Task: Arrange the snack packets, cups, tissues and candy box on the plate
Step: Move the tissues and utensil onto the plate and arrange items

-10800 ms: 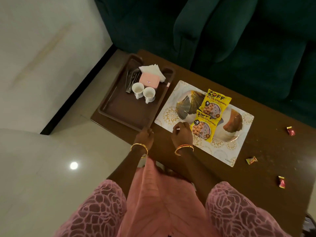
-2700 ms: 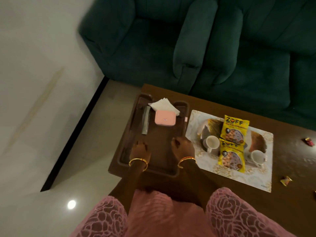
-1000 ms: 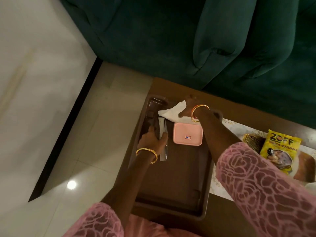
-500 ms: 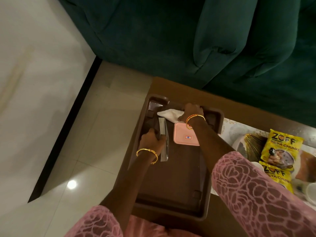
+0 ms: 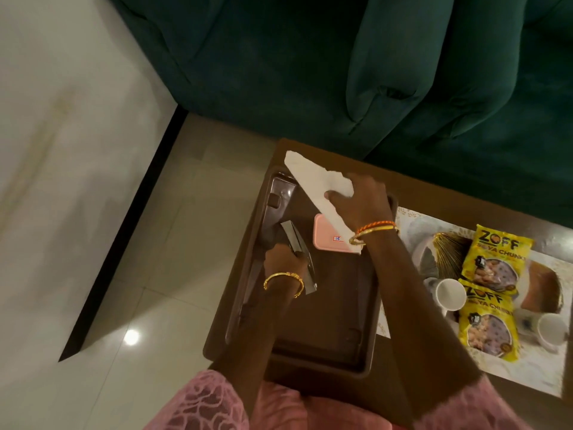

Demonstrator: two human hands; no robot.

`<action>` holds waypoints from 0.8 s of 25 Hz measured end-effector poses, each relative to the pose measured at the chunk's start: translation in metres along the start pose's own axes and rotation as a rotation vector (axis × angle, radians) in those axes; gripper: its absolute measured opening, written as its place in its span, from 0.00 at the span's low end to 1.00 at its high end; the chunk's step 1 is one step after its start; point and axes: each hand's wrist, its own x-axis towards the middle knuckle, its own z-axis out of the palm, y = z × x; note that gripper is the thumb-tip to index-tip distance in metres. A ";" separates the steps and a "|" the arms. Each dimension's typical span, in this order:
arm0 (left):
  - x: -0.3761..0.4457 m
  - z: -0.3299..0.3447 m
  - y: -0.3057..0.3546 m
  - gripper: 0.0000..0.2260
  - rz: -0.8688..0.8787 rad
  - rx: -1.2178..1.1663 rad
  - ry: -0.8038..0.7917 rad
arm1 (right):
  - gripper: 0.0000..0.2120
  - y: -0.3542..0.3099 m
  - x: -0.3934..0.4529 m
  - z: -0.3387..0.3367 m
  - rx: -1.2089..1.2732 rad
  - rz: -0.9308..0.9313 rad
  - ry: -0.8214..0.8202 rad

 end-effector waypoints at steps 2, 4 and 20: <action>-0.002 0.004 -0.002 0.14 -0.013 -0.069 -0.057 | 0.19 0.000 -0.034 0.014 0.021 0.013 0.024; -0.003 0.004 -0.007 0.13 -0.001 -0.088 -0.115 | 0.16 0.007 -0.057 0.037 0.022 0.050 0.044; 0.013 -0.027 -0.023 0.30 0.123 -0.068 -0.226 | 0.15 0.022 -0.071 0.097 -0.065 0.096 -0.035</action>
